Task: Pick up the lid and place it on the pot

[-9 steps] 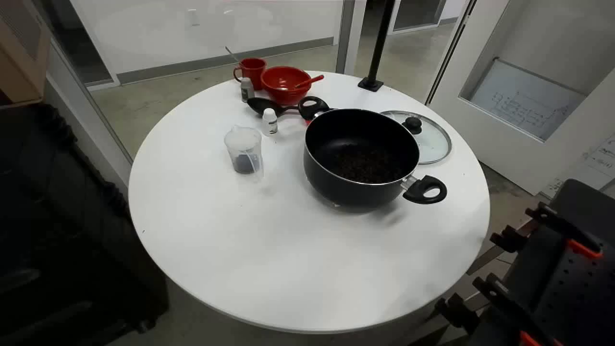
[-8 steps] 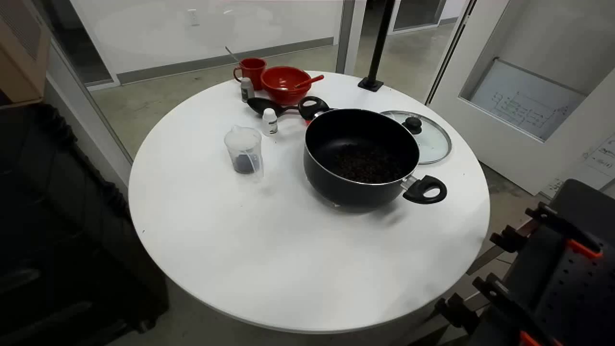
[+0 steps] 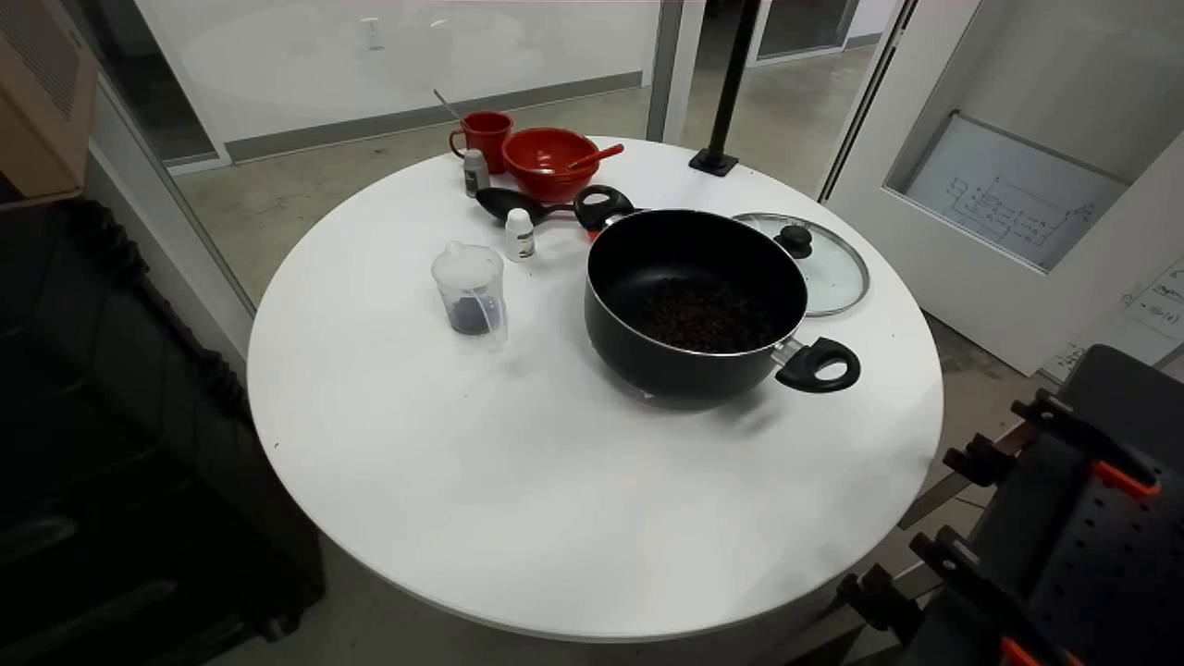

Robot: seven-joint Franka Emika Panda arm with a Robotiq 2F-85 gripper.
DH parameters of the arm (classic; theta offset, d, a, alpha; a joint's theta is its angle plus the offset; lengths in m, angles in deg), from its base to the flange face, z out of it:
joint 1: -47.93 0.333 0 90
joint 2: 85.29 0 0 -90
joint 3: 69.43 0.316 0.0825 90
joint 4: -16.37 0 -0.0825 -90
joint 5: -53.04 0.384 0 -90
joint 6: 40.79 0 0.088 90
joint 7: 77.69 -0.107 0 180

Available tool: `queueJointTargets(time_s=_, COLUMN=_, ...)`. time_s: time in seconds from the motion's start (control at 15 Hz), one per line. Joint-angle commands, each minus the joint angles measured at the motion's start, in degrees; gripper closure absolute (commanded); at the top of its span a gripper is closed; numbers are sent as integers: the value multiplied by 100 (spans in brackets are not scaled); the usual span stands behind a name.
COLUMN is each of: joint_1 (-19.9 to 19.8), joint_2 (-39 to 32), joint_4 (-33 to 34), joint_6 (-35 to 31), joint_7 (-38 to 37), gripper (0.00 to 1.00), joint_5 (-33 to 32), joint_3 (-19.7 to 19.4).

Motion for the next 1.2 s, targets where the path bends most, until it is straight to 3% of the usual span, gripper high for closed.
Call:
queueJointTargets(time_s=0.0, joint_1=2, joint_2=-6, joint_4=15, joint_6=14, joint_7=-3, gripper=0, joint_5=-1, joint_3=0)
queueJointTargets(time_s=0.67, joint_1=-111, joint_2=-137, joint_4=16, joint_6=-114, joint_7=52, gripper=0, joint_5=-114, joint_3=-111)
queueJointTargets(time_s=1.13, joint_1=-656, joint_2=-2193, joint_4=942, joint_6=-1063, joint_7=406, gripper=0, joint_5=-1272, joint_3=-563)
